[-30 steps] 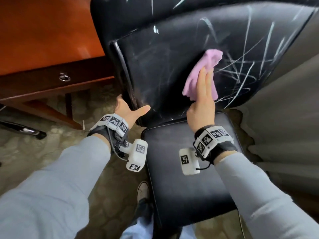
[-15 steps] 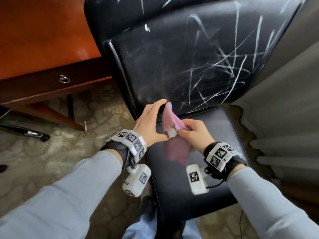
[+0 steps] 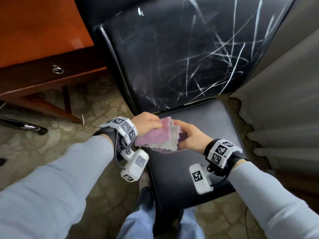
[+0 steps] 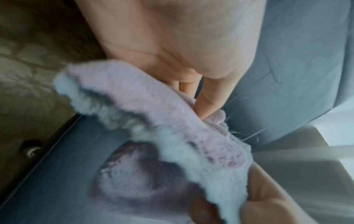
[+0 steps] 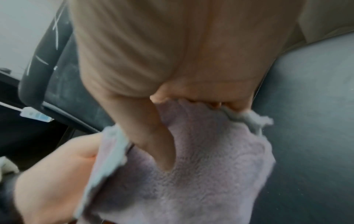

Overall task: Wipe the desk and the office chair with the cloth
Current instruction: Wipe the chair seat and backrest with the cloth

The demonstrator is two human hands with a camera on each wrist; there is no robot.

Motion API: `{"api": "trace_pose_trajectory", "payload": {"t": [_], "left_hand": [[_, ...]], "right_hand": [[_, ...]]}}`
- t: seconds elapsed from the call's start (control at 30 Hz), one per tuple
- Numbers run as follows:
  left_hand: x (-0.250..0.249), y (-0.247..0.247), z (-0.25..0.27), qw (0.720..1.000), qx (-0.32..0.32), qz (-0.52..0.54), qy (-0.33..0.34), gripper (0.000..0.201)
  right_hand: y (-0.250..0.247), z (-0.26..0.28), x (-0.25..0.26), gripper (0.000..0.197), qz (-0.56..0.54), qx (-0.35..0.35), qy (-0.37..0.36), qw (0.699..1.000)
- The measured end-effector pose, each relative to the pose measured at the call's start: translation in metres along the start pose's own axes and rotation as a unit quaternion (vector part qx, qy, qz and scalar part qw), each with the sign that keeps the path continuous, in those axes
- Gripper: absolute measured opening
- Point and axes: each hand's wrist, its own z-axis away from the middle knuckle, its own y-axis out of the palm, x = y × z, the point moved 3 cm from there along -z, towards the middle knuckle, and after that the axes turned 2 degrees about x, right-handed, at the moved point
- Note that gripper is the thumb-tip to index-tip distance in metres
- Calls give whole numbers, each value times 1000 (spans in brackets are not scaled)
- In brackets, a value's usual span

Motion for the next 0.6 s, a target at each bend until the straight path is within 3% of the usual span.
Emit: {"api": "trace_pose_trajectory", "payload": {"t": [0.1, 0.2, 0.23, 0.3, 0.33, 0.43, 0.53, 0.6], "left_hand": [[3, 1, -2, 997, 46, 55, -21, 26], [10, 6, -1, 986, 35, 155, -51, 33], [14, 7, 1, 974, 19, 213, -75, 46], [19, 10, 7, 944, 17, 308, -114, 69], [19, 11, 9, 939, 28, 324, -113, 71], [22, 16, 13, 945, 38, 308, -104, 70], [24, 22, 7, 959, 15, 266, -95, 47], [26, 22, 1, 961, -27, 258, -99, 54]], "right_hand": [[1, -5, 0, 41, 55, -62, -25, 996], [-9, -14, -9, 24, 81, -161, 30, 983], [-13, -17, -12, 21, 81, -201, 59, 974], [-22, -20, -19, 21, 43, -264, 116, 956], [-25, -20, -21, 19, 2, -277, 144, 950], [-28, -20, -30, 44, -86, -276, 216, 933], [-24, -19, -33, 46, -111, -273, 227, 928], [-22, -16, -29, 41, -137, -264, 214, 930]]}}
